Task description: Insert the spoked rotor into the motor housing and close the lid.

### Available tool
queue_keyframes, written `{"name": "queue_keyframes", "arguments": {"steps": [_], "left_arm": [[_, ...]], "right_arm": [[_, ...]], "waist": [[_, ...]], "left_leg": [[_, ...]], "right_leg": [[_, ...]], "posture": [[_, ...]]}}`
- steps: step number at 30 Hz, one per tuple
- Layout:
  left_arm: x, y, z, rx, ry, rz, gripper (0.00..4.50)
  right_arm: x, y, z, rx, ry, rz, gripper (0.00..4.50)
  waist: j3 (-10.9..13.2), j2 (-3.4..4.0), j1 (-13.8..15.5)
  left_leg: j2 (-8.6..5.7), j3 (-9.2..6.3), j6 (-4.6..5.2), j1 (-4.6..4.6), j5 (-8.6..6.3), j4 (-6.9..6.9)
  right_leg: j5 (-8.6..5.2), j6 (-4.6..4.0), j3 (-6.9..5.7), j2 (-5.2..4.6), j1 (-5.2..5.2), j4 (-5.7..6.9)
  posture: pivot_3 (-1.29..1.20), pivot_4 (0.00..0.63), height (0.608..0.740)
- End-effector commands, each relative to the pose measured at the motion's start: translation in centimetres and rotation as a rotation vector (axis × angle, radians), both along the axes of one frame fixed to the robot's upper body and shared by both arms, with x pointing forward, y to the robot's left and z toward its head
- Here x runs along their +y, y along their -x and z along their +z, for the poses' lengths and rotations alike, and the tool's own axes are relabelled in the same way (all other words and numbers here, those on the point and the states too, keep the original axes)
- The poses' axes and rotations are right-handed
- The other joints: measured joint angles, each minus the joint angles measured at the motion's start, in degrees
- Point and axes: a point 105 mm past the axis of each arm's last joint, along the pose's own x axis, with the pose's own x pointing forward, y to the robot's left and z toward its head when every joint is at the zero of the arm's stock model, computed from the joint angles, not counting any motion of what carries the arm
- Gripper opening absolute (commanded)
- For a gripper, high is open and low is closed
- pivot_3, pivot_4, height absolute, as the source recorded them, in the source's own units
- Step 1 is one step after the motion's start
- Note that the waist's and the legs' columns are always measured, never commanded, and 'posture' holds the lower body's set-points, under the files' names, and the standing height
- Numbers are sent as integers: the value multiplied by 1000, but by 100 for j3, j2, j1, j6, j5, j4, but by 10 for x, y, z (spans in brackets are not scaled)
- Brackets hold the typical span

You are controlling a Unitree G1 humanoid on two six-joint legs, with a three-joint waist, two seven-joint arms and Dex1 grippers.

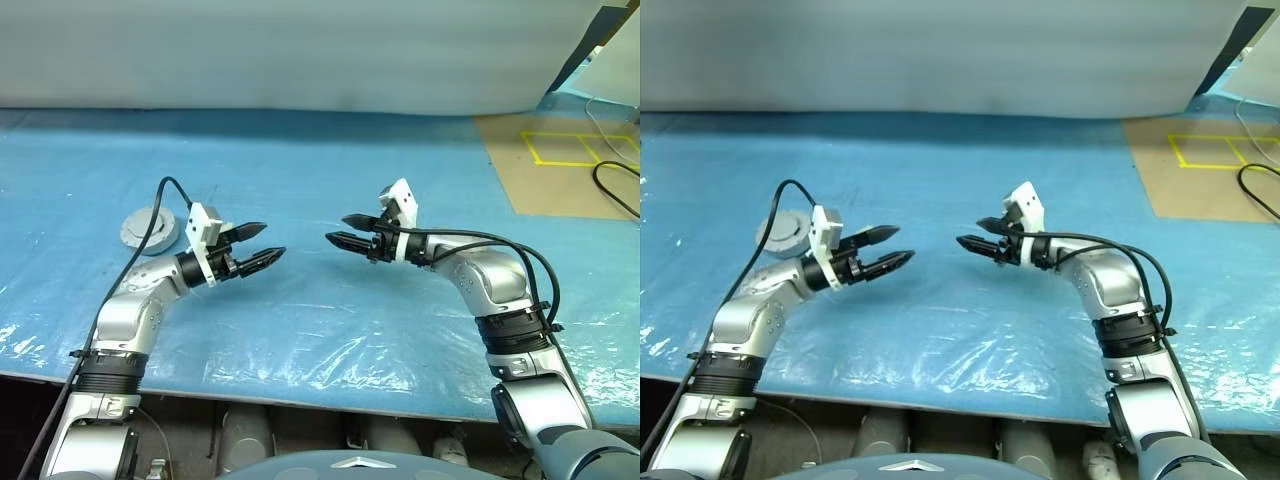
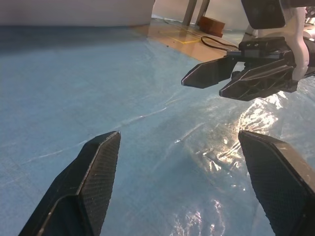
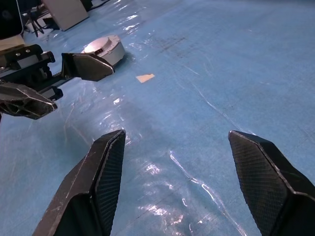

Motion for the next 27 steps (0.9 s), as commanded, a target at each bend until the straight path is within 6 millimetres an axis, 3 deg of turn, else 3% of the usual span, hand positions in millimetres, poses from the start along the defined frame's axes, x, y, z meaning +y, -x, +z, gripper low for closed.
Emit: {"name": "queue_keyframes", "arguments": {"steps": [1,27], "left_arm": [[1,-3,17,-77,6,14,4049],[-1,-9,13,-60,-11,-11,4049]], "right_arm": [[5,-2,18,-57,-26,26,3510],[0,-2,12,-49,-19,-25,3510]], "waist": [[0,0,-1],[0,0,0]], "left_leg": [[0,0,0,1,0,1],[0,0,0,1,0,-1]], "right_leg": [[0,0,0,0,0,1],[0,0,0,0,0,1]], "posture": [[0,150,740],[0,150,740]]}}
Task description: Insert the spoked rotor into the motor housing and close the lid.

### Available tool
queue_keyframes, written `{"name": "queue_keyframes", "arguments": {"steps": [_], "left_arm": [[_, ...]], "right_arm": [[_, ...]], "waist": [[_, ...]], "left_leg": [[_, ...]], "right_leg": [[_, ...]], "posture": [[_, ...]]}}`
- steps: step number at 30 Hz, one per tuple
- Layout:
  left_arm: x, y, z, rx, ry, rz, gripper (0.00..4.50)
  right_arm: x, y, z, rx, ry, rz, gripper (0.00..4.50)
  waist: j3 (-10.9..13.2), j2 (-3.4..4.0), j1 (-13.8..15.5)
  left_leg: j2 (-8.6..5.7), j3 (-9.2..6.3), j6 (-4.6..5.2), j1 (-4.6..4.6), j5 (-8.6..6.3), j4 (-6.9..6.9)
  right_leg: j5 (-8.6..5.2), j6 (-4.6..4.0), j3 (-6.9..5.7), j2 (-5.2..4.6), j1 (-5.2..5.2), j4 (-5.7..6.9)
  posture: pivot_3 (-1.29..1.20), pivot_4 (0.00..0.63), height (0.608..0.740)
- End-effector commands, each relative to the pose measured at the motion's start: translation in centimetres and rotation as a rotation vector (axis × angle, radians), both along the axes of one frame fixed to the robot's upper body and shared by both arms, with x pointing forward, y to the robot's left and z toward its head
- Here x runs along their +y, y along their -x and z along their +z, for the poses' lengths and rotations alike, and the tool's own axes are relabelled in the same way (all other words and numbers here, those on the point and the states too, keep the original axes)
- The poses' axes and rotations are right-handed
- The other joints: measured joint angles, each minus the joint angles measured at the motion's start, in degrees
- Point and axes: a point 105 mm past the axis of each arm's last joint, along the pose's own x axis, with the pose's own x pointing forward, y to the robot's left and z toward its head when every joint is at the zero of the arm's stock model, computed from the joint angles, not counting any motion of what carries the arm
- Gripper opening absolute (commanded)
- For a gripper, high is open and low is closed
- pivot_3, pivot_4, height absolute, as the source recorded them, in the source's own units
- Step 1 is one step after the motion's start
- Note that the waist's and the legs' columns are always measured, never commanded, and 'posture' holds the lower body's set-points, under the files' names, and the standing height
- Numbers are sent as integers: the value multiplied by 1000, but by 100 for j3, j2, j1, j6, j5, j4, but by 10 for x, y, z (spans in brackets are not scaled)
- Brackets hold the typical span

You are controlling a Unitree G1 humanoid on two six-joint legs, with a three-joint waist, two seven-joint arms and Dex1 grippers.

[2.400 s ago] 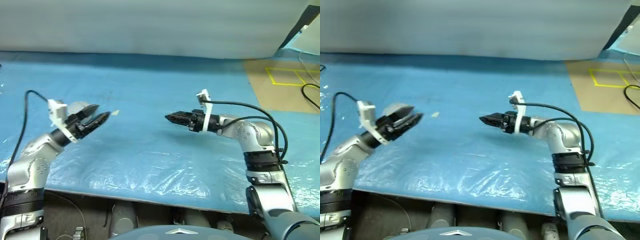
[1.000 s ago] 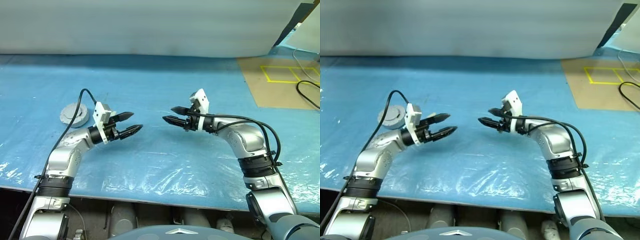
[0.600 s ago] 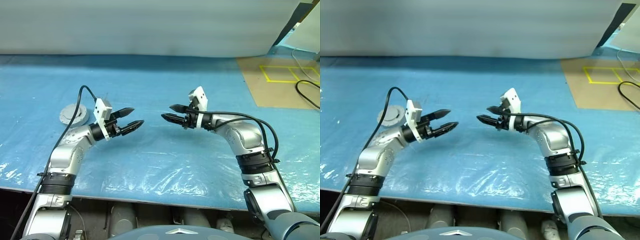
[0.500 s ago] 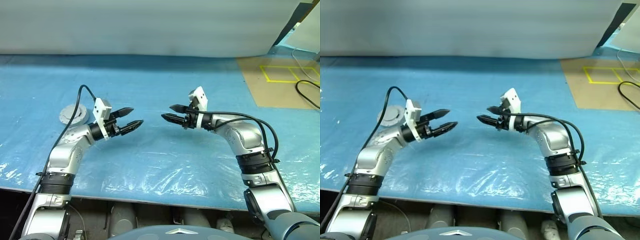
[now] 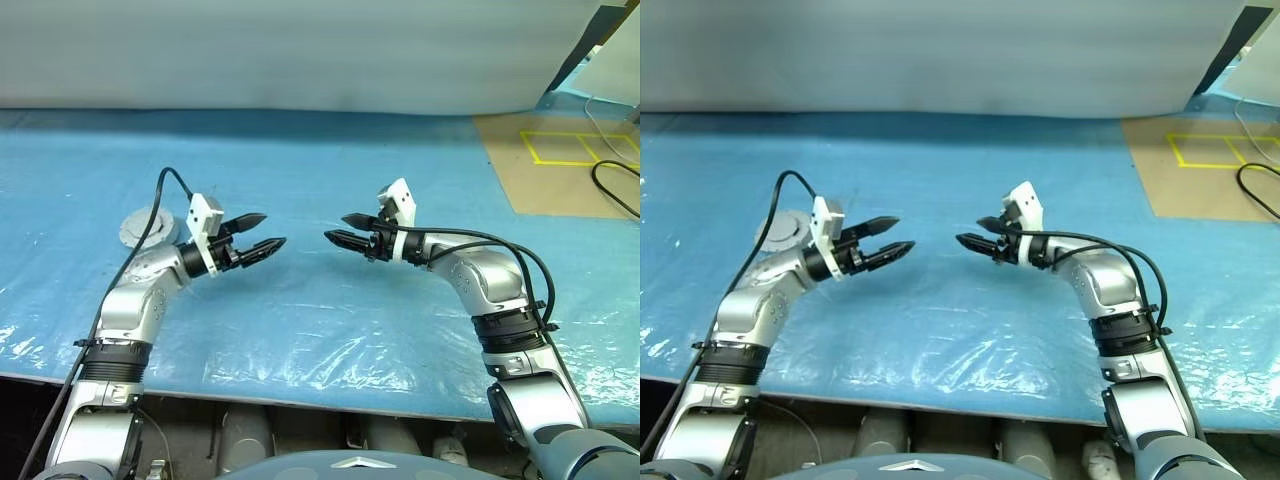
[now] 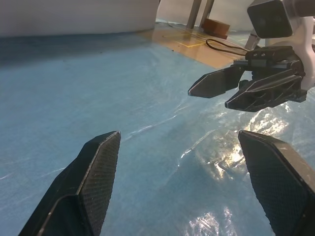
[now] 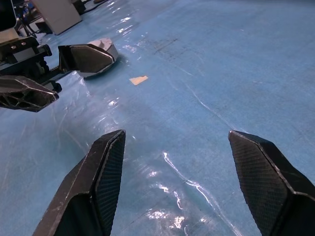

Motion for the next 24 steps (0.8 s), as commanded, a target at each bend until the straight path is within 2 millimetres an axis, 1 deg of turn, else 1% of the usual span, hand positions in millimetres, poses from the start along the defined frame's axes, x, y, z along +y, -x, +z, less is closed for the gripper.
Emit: {"name": "queue_keyframes", "arguments": {"steps": [1,12,18,22,24], "left_arm": [[-2,1,8,-40,3,-16,4049],[-3,4,3,-31,4,-16,4049],[0,4,2,-30,0,-5,4049],[4,10,1,-2,-1,-27,4049],[5,10,1,-4,-6,-24,4049]], "right_arm": [[0,2,13,-53,-10,6,3510],[1,6,7,-36,9,17,3510],[2,6,7,-35,13,23,3510],[2,7,7,-37,15,28,3510],[1,7,7,-40,15,27,3510]], "waist": [[0,0,0],[0,0,0],[0,0,0],[0,0,-5],[0,0,-2]], "left_leg": [[0,0,0,0,0,0],[0,0,0,0,0,0],[0,0,0,0,0,0],[0,0,0,0,0,0],[1,0,0,2,0,-2]], "right_leg": [[0,0,0,0,0,0],[0,0,0,0,0,0],[0,0,0,0,0,0],[0,0,0,0,0,0],[0,0,0,0,0,-1]], "posture": [[0,150,740],[0,150,740],[0,150,740],[0,150,740],[0,150,740]]}}
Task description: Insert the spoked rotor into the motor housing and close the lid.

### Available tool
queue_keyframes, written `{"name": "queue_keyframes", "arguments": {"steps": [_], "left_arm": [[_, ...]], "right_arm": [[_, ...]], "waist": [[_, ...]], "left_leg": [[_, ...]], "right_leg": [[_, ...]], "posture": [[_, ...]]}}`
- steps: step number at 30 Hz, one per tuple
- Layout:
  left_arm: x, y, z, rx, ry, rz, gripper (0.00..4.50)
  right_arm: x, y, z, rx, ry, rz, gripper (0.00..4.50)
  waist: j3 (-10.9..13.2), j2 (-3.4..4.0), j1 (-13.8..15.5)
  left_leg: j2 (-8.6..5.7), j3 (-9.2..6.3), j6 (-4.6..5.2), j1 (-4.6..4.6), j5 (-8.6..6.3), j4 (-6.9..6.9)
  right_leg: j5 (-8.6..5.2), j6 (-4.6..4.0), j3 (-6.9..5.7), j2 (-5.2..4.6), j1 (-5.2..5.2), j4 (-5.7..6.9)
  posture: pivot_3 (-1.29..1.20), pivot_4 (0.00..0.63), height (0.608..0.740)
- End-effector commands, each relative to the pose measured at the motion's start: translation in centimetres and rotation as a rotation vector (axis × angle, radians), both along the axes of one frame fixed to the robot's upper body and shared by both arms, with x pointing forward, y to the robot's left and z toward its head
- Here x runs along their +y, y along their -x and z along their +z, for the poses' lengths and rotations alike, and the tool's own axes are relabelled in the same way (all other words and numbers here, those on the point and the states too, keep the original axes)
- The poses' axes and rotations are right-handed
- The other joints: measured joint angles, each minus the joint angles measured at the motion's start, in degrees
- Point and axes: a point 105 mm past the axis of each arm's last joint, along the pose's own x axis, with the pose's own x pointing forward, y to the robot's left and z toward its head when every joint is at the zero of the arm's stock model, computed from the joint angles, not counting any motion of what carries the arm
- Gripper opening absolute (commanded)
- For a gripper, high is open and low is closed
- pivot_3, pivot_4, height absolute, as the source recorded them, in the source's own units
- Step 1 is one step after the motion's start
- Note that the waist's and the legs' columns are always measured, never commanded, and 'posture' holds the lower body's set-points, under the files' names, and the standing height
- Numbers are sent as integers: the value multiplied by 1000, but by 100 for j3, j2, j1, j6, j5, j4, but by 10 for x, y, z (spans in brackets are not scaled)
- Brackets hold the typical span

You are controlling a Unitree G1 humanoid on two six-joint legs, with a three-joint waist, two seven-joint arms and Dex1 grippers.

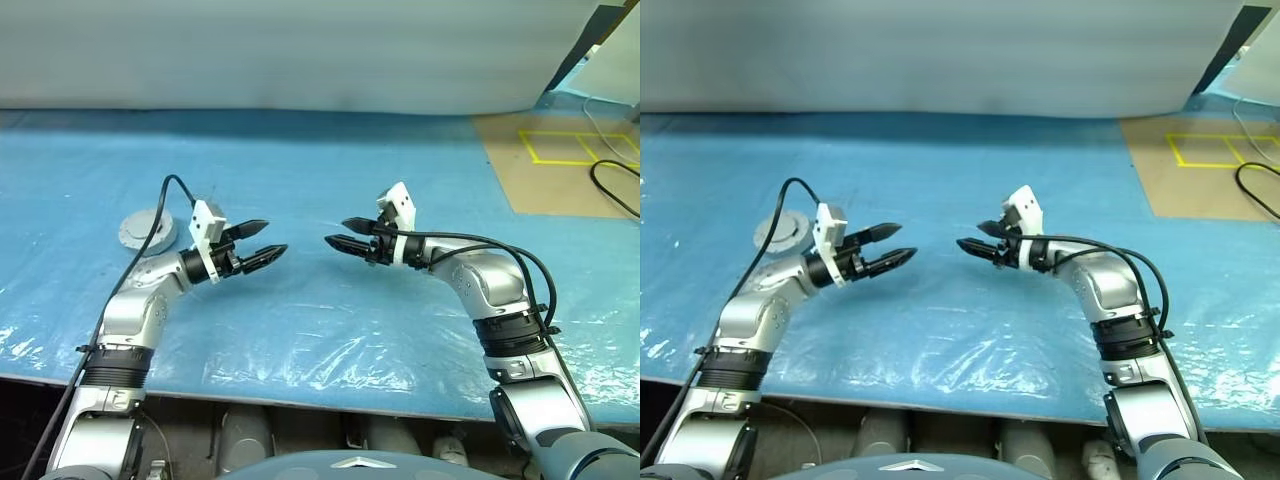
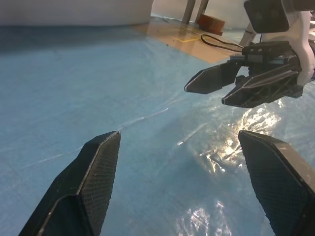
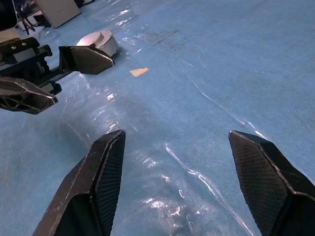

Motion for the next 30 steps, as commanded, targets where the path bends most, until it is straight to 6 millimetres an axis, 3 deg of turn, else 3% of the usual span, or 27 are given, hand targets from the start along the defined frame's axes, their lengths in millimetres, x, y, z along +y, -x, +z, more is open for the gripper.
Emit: {"name": "queue_keyframes", "arguments": {"steps": [1,10,30], "left_arm": [[4,2,12,-46,1,-5,4049],[3,1,11,-51,-9,-17,4049],[-4,-1,10,-60,-19,-24,4049]], "right_arm": [[2,2,12,-54,-9,21,3510],[-9,0,14,-101,7,-14,3510],[-3,-2,9,-90,0,-25,3510]], "waist": [[0,0,2],[0,0,5],[0,0,2]], "left_leg": [[0,0,0,0,0,0],[-1,0,0,-1,0,1],[-1,0,0,-1,0,0]], "right_leg": [[0,0,0,0,0,0],[0,0,0,-1,0,-2],[0,0,0,-1,0,-3]], "posture": [[0,150,740],[0,150,740],[0,150,740]]}}
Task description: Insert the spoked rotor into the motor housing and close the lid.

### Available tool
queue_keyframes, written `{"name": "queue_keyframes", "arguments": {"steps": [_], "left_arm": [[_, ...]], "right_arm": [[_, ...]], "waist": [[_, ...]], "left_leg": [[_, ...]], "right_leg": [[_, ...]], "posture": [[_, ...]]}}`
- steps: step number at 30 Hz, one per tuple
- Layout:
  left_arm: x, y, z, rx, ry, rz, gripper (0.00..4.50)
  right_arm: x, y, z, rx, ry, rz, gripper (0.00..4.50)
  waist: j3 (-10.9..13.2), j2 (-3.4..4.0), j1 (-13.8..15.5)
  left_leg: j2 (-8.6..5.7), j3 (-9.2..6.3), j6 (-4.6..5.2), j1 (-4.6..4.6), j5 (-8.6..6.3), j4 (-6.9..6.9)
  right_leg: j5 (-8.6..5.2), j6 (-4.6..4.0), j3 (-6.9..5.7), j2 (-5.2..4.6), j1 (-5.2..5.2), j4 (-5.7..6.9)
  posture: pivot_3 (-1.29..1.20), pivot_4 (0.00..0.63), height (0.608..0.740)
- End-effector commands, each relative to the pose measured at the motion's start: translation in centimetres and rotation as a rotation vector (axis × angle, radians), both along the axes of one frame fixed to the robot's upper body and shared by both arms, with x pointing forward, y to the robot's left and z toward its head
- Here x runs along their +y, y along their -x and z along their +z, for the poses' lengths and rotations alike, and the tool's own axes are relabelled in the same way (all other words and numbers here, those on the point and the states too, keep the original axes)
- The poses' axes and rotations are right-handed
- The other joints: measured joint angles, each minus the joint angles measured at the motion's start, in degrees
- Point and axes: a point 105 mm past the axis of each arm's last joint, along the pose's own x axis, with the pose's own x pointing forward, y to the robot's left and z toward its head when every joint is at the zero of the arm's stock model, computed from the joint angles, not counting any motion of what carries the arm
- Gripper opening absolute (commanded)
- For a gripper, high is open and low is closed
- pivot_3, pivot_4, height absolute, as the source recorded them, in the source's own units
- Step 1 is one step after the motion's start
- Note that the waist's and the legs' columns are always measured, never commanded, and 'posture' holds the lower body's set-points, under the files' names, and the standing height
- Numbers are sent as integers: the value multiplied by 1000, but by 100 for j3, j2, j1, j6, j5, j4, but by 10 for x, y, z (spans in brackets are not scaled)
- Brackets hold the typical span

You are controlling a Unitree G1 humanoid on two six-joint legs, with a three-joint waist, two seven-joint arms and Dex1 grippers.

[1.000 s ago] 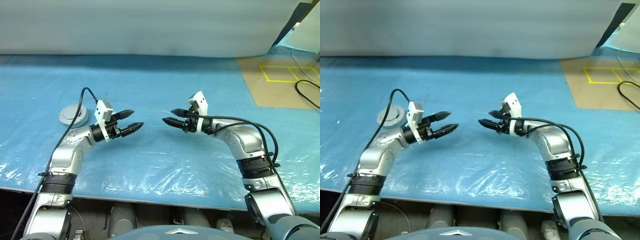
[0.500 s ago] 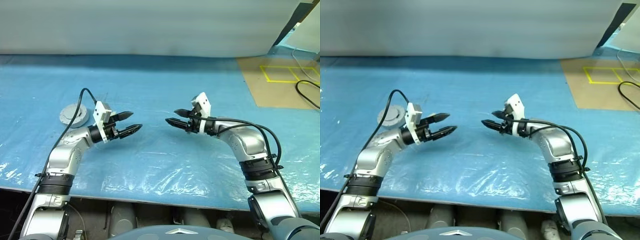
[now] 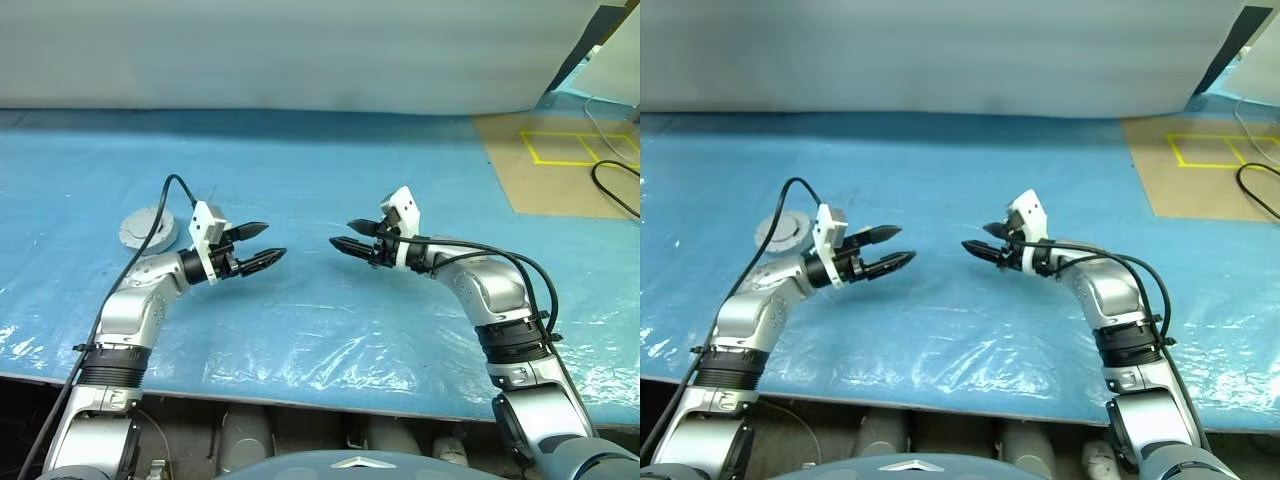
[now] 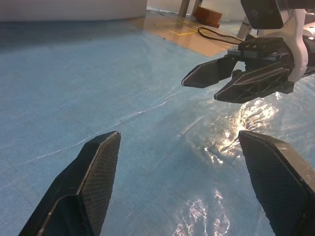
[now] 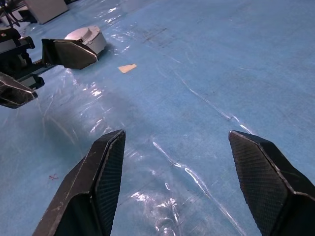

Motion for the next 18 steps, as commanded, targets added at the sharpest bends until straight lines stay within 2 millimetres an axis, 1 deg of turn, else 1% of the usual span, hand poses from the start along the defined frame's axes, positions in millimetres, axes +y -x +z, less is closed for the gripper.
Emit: {"name": "queue_keyframes", "arguments": {"steps": [1,18], "left_arm": [[-2,-1,10,-47,7,-5,4049],[-2,-2,10,-53,12,7,4049]], "right_arm": [[4,-2,15,-57,-19,17,3510],[8,-1,12,-48,-19,20,3510]], "waist": [[0,0,0],[0,0,0]], "left_leg": [[0,0,0,0,0,0],[0,0,0,0,0,-1]], "right_leg": [[0,0,0,0,0,0],[0,1,0,0,0,-1]], "posture": [[0,150,740],[0,150,740]]}}
